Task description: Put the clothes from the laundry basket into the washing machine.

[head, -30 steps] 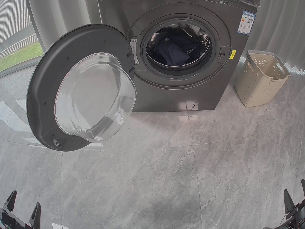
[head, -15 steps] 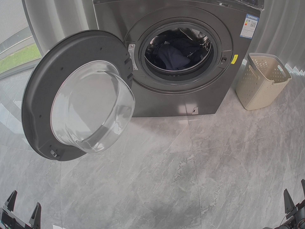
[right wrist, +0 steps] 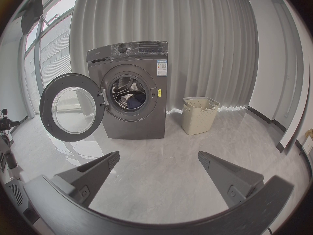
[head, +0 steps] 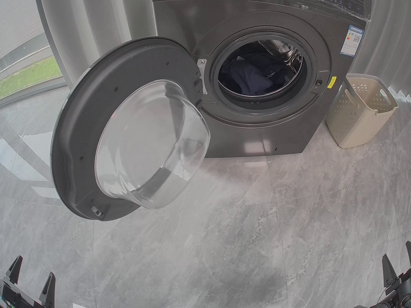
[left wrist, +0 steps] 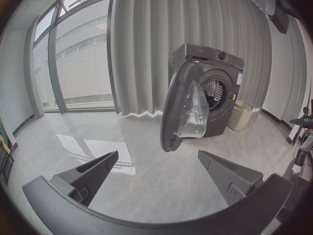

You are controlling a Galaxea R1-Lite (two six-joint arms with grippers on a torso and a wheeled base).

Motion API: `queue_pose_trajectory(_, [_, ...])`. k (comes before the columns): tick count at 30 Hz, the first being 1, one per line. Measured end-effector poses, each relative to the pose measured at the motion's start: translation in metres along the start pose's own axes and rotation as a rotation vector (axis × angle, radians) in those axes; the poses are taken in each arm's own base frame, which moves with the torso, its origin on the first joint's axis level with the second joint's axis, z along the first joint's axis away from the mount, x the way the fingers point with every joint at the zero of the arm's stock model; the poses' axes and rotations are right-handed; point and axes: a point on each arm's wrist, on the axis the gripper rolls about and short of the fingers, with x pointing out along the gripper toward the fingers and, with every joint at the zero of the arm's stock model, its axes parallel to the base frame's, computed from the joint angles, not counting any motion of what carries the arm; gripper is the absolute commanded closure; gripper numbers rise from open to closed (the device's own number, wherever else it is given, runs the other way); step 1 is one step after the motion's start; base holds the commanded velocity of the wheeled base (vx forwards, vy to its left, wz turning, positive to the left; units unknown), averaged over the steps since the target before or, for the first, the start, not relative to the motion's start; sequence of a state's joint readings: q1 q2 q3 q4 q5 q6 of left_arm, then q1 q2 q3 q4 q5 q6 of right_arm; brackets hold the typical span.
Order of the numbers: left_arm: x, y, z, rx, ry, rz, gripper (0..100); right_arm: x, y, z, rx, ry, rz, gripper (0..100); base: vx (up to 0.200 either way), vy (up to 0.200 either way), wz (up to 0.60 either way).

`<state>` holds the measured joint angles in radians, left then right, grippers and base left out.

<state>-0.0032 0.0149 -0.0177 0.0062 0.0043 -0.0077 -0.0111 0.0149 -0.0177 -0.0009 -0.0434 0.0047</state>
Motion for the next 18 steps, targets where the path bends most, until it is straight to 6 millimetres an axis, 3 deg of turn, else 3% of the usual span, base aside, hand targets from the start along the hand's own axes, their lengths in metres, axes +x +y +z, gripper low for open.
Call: queue_pose_trajectory(18, [0.0001,-0.0005,0.0008,0.059,-0.007,-0.017,0,0.0000,0.0000,0.0001,0.000,0.000,0.000,0,0.000,0.000,0.00])
